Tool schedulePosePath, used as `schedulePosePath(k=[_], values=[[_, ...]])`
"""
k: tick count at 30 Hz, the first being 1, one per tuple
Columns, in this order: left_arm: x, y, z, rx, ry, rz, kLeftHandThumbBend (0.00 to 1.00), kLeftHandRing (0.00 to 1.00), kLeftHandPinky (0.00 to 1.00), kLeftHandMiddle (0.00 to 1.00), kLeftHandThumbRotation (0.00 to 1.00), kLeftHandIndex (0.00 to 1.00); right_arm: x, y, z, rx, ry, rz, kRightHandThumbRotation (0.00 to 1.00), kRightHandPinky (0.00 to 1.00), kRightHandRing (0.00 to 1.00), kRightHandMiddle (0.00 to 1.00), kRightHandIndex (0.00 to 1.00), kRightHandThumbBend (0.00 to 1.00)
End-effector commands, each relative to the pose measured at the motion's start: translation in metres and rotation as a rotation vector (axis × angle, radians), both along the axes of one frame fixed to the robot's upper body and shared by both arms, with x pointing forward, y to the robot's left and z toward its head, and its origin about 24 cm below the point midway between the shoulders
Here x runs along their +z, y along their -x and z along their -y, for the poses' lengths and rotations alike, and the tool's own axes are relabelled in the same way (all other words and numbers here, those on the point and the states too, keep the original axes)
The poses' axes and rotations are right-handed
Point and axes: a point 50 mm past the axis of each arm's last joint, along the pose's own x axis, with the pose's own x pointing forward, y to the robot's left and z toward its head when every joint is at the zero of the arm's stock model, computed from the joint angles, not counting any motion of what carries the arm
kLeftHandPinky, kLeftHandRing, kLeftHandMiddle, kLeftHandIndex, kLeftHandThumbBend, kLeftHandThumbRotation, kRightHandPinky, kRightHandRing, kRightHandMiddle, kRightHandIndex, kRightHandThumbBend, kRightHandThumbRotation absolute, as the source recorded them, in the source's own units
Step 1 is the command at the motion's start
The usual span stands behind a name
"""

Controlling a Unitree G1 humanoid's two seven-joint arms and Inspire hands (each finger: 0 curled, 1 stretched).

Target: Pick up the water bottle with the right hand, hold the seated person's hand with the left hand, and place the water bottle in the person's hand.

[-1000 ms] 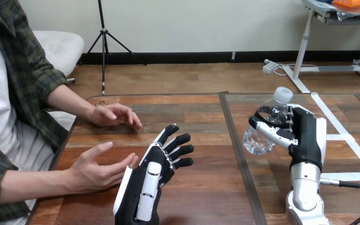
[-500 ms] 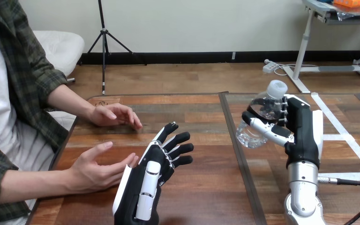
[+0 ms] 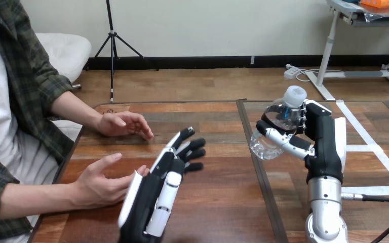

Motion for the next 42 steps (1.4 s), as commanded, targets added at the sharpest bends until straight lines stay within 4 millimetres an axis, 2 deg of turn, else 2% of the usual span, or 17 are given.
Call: schedulePosePath(k=[1,5,6,8,11,15,24,37,42], values=[[0.029,-0.011,-0.015,0.072,-0.075,0.140,0.19,0.85,0.81,0.86,0.65,0.89,0.028,-0.010,-0.011,0.038,-0.010,0.153,0.00,0.37,0.42,0.48,0.49,0.74],[0.036,-0.010,-0.025,0.099,-0.176,0.197,0.28,0.86,0.81,0.87,0.35,0.88,0.027,-0.007,-0.012,0.054,-0.013,0.157,0.00,0.36,0.41,0.47,0.49,0.74],[0.036,-0.010,-0.027,0.106,-0.191,0.203,0.35,0.87,0.82,0.88,0.22,0.88,0.027,-0.007,-0.012,0.057,-0.013,0.157,0.00,0.36,0.41,0.47,0.49,0.74],[0.039,-0.009,-0.032,0.120,-0.223,0.219,0.39,0.88,0.82,0.89,0.14,0.88,0.026,-0.006,-0.012,0.065,-0.016,0.158,0.00,0.36,0.41,0.47,0.48,0.74],[0.043,-0.008,-0.037,0.140,-0.260,0.241,0.46,0.88,0.83,0.89,0.07,0.88,0.026,-0.005,-0.012,0.081,-0.015,0.163,0.00,0.35,0.40,0.46,0.48,0.74],[0.048,-0.006,-0.045,0.171,-0.327,0.265,0.55,0.89,0.82,0.91,0.02,0.88,0.025,-0.004,-0.012,0.092,-0.004,0.162,0.00,0.35,0.40,0.46,0.48,0.74],[0.055,-0.003,-0.057,0.266,-0.441,0.312,0.66,0.88,0.79,0.90,0.00,0.88,0.024,-0.003,-0.013,0.107,0.003,0.160,0.00,0.34,0.39,0.45,0.49,0.74],[0.058,-0.001,-0.075,0.422,-0.667,0.348,0.79,0.85,0.72,0.89,0.00,0.87,0.022,-0.002,-0.017,0.120,-0.005,0.147,0.00,0.33,0.38,0.44,0.48,0.74],[0.057,-0.001,-0.084,0.498,-0.793,0.304,0.84,0.84,0.70,0.89,0.00,0.87,0.022,-0.002,-0.018,0.123,-0.007,0.142,0.00,0.33,0.38,0.45,0.48,0.74]])
